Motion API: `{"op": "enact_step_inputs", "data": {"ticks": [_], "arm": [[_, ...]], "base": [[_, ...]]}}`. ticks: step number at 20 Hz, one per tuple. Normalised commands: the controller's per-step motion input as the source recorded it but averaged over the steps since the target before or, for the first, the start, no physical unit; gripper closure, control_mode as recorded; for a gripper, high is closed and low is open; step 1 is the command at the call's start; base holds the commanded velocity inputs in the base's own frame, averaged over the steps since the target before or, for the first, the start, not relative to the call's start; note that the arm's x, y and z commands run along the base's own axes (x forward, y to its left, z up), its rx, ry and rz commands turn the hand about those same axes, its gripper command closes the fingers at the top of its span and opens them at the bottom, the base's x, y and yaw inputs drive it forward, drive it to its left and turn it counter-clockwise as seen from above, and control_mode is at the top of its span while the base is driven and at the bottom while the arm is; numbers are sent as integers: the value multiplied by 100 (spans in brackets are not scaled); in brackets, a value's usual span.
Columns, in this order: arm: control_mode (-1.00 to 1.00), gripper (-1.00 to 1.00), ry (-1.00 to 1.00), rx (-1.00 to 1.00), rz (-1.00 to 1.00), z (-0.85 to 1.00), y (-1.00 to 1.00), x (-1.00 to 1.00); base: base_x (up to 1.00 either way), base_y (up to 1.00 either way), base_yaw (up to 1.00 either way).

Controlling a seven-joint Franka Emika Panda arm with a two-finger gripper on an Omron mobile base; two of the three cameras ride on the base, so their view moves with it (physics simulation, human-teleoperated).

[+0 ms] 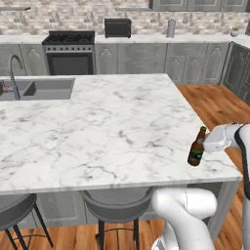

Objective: Place the drinks on the dining counter in a tight cluster.

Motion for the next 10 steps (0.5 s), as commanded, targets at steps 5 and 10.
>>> {"op": "enact_step_inputs", "data": {"ticks": [5, 10], "arm": [[100, 100, 0, 0, 0, 0, 0, 0], [100, 100, 0, 0, 0, 0, 0, 0]], "base": [[0, 0, 0], [0, 0, 0]]}}
